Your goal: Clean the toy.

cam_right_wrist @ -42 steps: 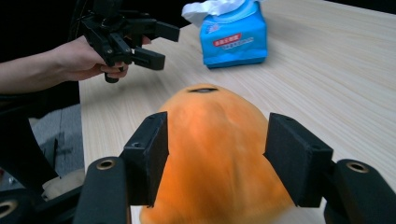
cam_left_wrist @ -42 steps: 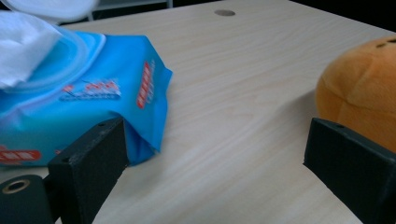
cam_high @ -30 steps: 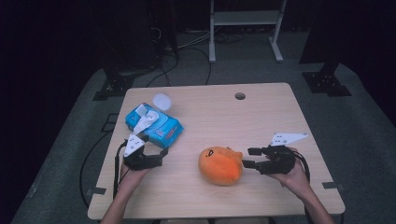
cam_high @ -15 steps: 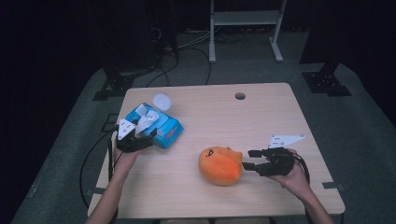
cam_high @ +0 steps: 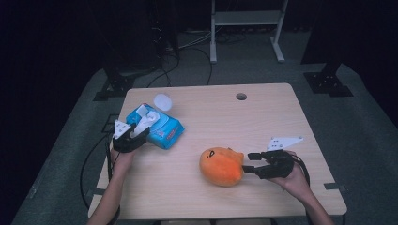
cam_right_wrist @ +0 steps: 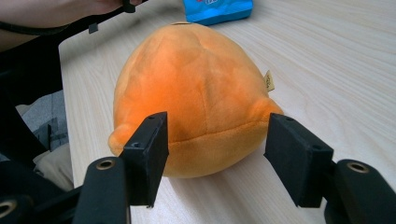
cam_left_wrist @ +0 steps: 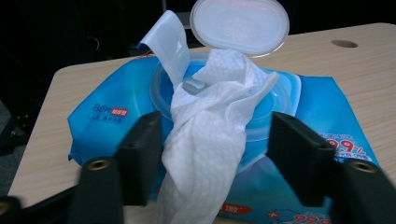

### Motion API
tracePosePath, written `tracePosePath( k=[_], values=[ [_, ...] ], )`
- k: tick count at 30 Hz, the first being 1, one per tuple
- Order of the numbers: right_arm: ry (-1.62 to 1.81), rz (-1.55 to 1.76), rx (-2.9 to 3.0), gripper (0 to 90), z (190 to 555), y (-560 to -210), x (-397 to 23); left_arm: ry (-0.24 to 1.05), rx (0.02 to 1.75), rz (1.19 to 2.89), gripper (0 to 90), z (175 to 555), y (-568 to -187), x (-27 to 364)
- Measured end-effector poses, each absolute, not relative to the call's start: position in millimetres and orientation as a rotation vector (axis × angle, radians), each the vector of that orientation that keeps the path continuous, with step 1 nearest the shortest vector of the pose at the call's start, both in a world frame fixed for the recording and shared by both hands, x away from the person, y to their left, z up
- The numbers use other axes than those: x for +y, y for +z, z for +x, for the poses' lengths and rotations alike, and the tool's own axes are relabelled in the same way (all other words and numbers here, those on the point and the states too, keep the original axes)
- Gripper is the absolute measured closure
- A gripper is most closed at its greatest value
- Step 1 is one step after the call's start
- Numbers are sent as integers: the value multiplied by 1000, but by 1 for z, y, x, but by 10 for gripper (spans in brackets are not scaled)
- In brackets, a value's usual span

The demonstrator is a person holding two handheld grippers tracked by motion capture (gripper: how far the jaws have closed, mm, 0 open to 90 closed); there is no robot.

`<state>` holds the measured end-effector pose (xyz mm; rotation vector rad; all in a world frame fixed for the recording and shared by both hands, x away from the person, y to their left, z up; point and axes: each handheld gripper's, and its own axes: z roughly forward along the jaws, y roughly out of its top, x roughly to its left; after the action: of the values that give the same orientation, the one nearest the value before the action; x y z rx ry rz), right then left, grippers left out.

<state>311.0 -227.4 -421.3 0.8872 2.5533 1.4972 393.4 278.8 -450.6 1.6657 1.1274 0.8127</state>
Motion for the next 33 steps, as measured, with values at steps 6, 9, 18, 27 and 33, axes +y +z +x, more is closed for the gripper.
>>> tracePosePath(
  k=[6, 9, 18, 27, 33],
  values=[
    [1528, 893, 2550, 394, 311, -421, -229, 841, 1149, 1670, 534, 391, -451, 282],
    [1530, 893, 2549, 394, 311, -421, -228, 848, 1165, 1681, 662, 391, -451, 285],
    [1542, 898, 2548, 394, 309, -422, -230, 759, 1150, 1682, 856, 388, -446, 290],
    [1566, 922, 2537, 389, 308, -424, -237, 677, 1092, 1656, 860, 382, -432, 286],
    [1562, 913, 2545, 384, 308, -423, -234, 626, 1034, 1649, 859, 377, -419, 279]
  ],
)
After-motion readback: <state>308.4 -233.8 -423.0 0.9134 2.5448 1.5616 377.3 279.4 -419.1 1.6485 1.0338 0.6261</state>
